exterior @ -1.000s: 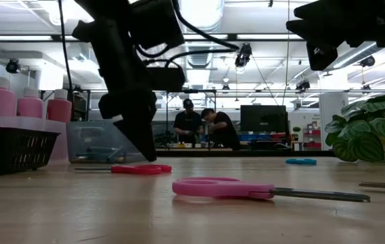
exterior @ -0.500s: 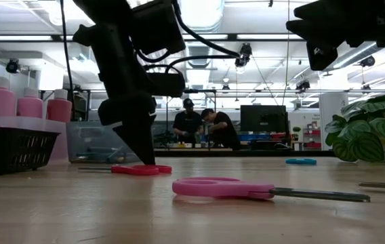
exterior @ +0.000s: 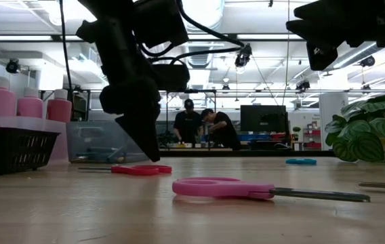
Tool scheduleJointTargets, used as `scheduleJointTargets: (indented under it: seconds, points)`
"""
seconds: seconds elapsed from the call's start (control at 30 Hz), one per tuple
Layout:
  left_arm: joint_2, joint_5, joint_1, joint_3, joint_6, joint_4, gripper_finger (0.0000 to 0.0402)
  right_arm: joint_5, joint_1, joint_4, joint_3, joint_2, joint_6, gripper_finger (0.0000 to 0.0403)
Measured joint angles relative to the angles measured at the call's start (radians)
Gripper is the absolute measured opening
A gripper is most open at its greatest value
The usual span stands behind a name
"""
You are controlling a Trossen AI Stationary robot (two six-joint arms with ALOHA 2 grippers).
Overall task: Pick & Place Paint Supplies
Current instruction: Put the red scissors into the black basket
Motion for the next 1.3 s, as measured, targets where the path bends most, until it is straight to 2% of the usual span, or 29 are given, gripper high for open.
scheduleJointTargets:
  seconds: [0.57, 0.67, 1.03, 1.3]
  points:
    - [0.007, 0.011, -0.010, -0.089, -0.026, 0.119, 0.0168, 0.000, 0.000, 0.000, 0.000, 0.000, 0.000, 0.0109]
    - [0.008, 0.014, -0.010, -0.089, -0.027, 0.120, 0.0143, 0.000, 0.000, 0.000, 0.000, 0.000, 0.000, 0.0109]
    - [0.010, 0.016, -0.011, -0.090, -0.036, 0.138, 0.0013, 0.000, 0.000, 0.000, 0.000, 0.000, 0.000, 0.0109]
    - [0.010, 0.014, -0.010, -0.090, -0.039, 0.140, 0.0005, 0.000, 0.000, 0.000, 0.000, 0.000, 0.000, 0.0109]
